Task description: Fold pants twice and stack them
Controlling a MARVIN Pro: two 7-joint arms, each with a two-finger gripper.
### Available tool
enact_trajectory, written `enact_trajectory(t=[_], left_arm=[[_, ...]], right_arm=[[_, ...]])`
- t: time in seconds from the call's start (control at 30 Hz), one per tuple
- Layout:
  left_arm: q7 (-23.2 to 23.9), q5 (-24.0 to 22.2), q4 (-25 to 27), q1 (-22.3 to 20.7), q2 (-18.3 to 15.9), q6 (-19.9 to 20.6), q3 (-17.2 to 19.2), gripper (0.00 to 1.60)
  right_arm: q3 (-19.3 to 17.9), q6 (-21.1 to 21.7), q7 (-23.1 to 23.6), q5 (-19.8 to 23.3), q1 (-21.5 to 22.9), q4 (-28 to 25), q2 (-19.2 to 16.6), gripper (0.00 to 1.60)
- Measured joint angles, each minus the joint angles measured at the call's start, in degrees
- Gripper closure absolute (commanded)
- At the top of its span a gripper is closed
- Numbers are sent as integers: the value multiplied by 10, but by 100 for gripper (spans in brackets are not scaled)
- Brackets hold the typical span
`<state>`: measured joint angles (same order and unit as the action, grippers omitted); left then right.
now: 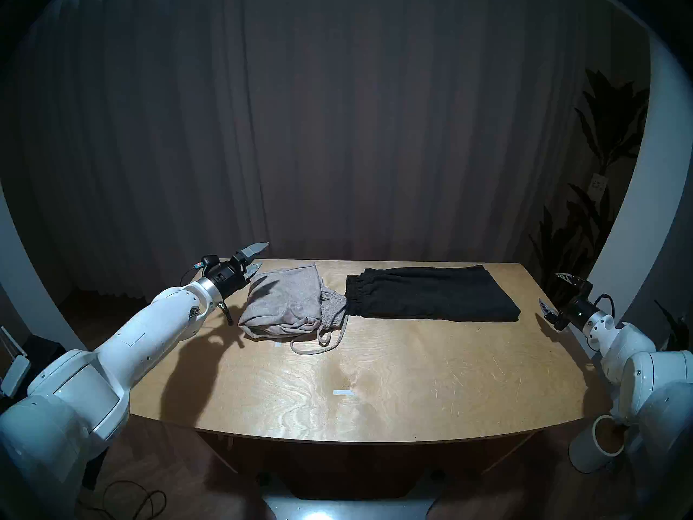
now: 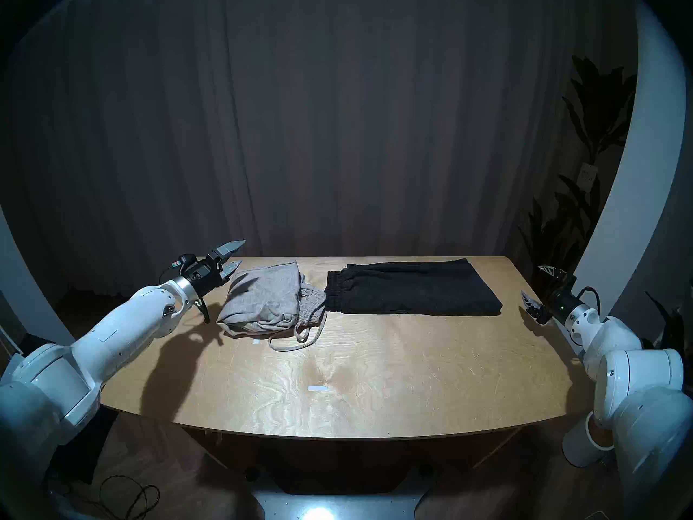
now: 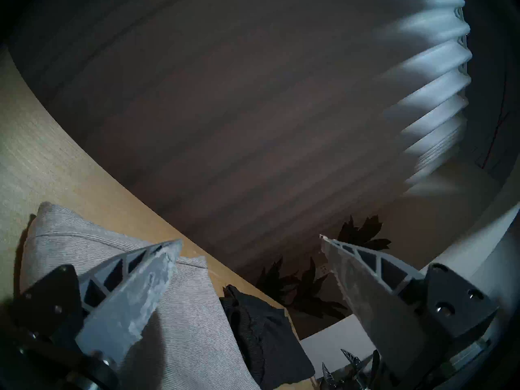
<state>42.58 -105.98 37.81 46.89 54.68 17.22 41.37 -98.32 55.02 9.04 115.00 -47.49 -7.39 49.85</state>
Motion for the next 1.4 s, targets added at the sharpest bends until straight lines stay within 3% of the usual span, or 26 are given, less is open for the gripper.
enact_trajectory(t=[0.8, 1.4], left_arm=[[25, -7, 41, 18, -26, 25, 0, 0], [44, -12, 72, 35, -50, 42, 0, 0]], right_arm=[[-28, 0, 13, 18, 14, 0, 19, 0], [-15, 0, 13, 11, 28, -31, 16, 0]])
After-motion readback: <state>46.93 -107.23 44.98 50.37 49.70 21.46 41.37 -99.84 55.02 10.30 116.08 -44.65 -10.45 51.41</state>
